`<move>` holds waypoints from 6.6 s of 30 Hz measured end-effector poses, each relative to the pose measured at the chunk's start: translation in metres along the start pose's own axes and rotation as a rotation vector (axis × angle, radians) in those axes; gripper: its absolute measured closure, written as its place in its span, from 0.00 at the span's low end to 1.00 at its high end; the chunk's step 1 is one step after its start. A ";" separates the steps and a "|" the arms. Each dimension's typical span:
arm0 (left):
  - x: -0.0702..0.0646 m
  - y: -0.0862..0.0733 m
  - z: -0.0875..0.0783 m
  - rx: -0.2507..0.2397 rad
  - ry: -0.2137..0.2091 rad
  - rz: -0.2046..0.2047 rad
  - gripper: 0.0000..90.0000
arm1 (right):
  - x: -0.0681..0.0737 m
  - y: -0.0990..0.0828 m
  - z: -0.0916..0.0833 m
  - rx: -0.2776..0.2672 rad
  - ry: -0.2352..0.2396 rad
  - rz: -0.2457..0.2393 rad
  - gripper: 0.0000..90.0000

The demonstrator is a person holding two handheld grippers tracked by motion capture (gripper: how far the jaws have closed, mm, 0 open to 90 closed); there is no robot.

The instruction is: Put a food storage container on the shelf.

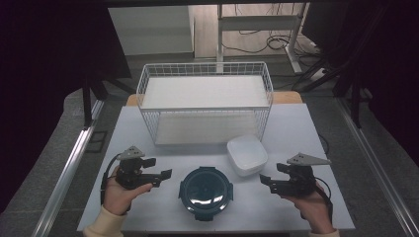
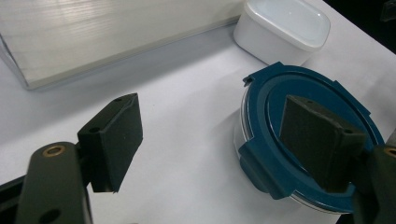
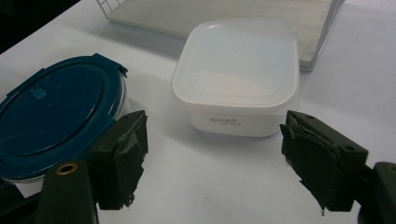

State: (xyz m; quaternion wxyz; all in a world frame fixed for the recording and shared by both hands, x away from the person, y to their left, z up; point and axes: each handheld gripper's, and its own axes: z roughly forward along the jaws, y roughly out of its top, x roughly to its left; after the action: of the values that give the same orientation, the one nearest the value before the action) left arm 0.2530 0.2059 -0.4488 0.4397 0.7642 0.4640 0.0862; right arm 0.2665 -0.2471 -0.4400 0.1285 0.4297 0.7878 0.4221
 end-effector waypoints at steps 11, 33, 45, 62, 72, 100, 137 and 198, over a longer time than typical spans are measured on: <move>0.002 -0.003 0.003 -0.014 -0.002 -0.051 0.24 | 0.008 -0.002 0.009 0.022 0.037 0.017 0.26; -0.008 -0.005 0.011 0.026 -0.117 -0.105 0.22 | 0.055 0.016 0.045 0.104 0.130 0.071 0.23; -0.007 -0.014 0.033 0.102 -0.176 -0.182 0.19 | 0.055 0.001 0.057 0.144 0.201 0.156 0.20; -0.006 -0.025 0.043 0.140 -0.207 -0.257 0.15 | 0.068 -0.014 0.081 0.175 0.254 0.295 0.14; -0.004 -0.037 0.050 0.174 -0.265 -0.333 0.14 | 0.074 -0.019 0.090 0.205 0.307 0.371 0.10; -0.011 -0.050 0.063 0.215 -0.383 -0.425 0.36 | 0.074 -0.036 0.091 0.208 0.340 0.510 0.28; -0.023 -0.038 0.042 0.122 -0.381 -0.398 0.50 | 0.077 -0.021 0.066 0.102 0.312 0.445 0.41; -0.028 0.070 0.005 -0.004 -0.333 -0.229 0.50 | 0.064 0.087 0.034 -0.002 0.306 0.265 0.40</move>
State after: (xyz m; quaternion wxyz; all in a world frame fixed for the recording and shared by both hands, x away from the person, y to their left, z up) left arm 0.2847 0.1678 -0.3914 0.5186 0.7094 0.4685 -0.0911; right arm 0.2968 -0.1539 -0.3827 -0.0489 0.4606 0.7344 0.4962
